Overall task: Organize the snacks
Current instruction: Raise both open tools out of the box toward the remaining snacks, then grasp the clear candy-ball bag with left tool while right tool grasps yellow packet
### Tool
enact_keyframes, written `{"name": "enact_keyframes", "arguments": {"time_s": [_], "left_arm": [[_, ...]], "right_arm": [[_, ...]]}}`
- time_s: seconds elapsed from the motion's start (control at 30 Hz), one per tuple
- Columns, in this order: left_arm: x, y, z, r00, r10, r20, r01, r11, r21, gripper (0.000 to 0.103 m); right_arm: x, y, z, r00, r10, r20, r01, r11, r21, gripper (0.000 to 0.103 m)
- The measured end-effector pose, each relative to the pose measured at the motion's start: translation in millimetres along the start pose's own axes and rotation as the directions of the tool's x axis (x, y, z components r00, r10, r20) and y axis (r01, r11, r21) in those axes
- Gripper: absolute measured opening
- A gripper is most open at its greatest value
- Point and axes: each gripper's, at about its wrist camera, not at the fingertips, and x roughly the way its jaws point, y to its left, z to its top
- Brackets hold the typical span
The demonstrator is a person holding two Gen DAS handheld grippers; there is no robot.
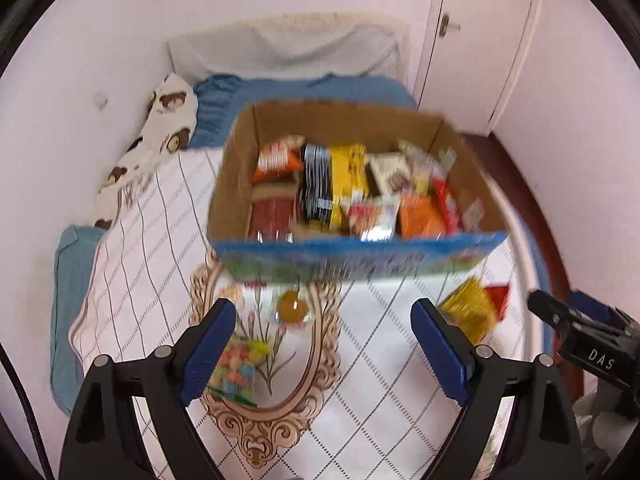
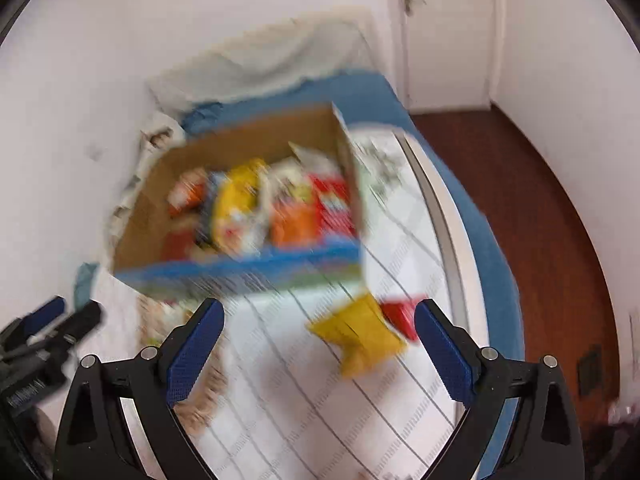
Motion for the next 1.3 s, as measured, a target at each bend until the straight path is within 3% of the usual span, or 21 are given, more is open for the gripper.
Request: {"name": "enact_keyframes", "arguments": {"time_s": [0.1,0.17,0.3,0.33,0.43,0.57,0.67,0.7,0.73,0.8,0.9,1.0,1.1,1.23,1.3], "left_arm": [[36,-3,-20,0.996,0.009,-0.087,-0.008,1.0,0.003,0.09],[60,-7,-34,0.989,0.017,-0.149,-0.014,1.0,0.017,0.09],[99,-14,-62,0.966,0.032,-0.255,-0.023,0.999,0.04,0.09],[105,-13,-68,0.961,0.03,-0.274,-0.02,0.999,0.038,0.09],[116,-11,-81,0.949,0.035,-0.313,-0.025,0.999,0.038,0.09],[116,0,-89,0.947,0.044,-0.318,-0.041,0.999,0.014,0.09],[110,16,-92,0.948,0.047,-0.313,-0.056,0.998,-0.02,0.09],[106,24,-92,0.95,0.053,-0.307,-0.065,0.997,-0.029,0.09],[102,29,-92,0.952,0.059,-0.302,-0.073,0.997,-0.034,0.09],[93,42,-89,0.956,0.078,-0.284,-0.095,0.994,-0.048,0.09],[83,63,-83,0.959,0.104,-0.265,-0.128,0.989,-0.075,0.09],[84,86,-79,0.955,0.102,-0.278,-0.139,0.983,-0.116,0.09],[91,102,-71,0.952,0.089,-0.294,-0.138,0.979,-0.151,0.09],[111,112,-73,0.937,0.078,-0.339,-0.137,0.979,-0.154,0.09],[123,115,-74,0.927,0.069,-0.368,-0.127,0.982,-0.138,0.09]], "right_arm": [[45,-28,-37,0.99,-0.049,-0.132,0.055,0.998,0.037,0.098],[79,-42,-63,0.971,-0.08,-0.225,0.092,0.995,0.044,0.098],[129,-55,-97,0.94,-0.071,-0.335,0.098,0.993,0.066,0.098],[137,-55,-102,0.938,-0.066,-0.34,0.092,0.994,0.061,0.103],[152,-57,-107,0.938,-0.056,-0.341,0.078,0.996,0.051,0.103],[157,-62,-114,0.94,-0.028,-0.34,0.053,0.997,0.065,0.103],[152,-67,-115,0.921,-0.025,-0.389,0.039,0.999,0.029,0.103],[145,-65,-112,0.922,-0.03,-0.385,0.038,0.999,0.012,0.1],[137,-61,-106,0.93,-0.033,-0.366,0.032,0.999,-0.009,0.083],[113,-49,-97,0.952,-0.033,-0.305,0.014,0.998,-0.065,0.06],[69,-31,-74,0.988,0.013,-0.156,-0.031,0.993,-0.112,0.06],[58,-13,-52,0.993,0.033,-0.112,-0.052,0.983,-0.175,0.065],[83,1,-25,0.991,0.011,-0.132,-0.038,0.978,-0.207,0.065],[135,2,-10,0.957,-0.015,-0.288,-0.042,0.981,-0.19,0.065],[133,10,-7,0.957,-0.041,-0.288,-0.021,0.977,-0.211,0.063]]}}
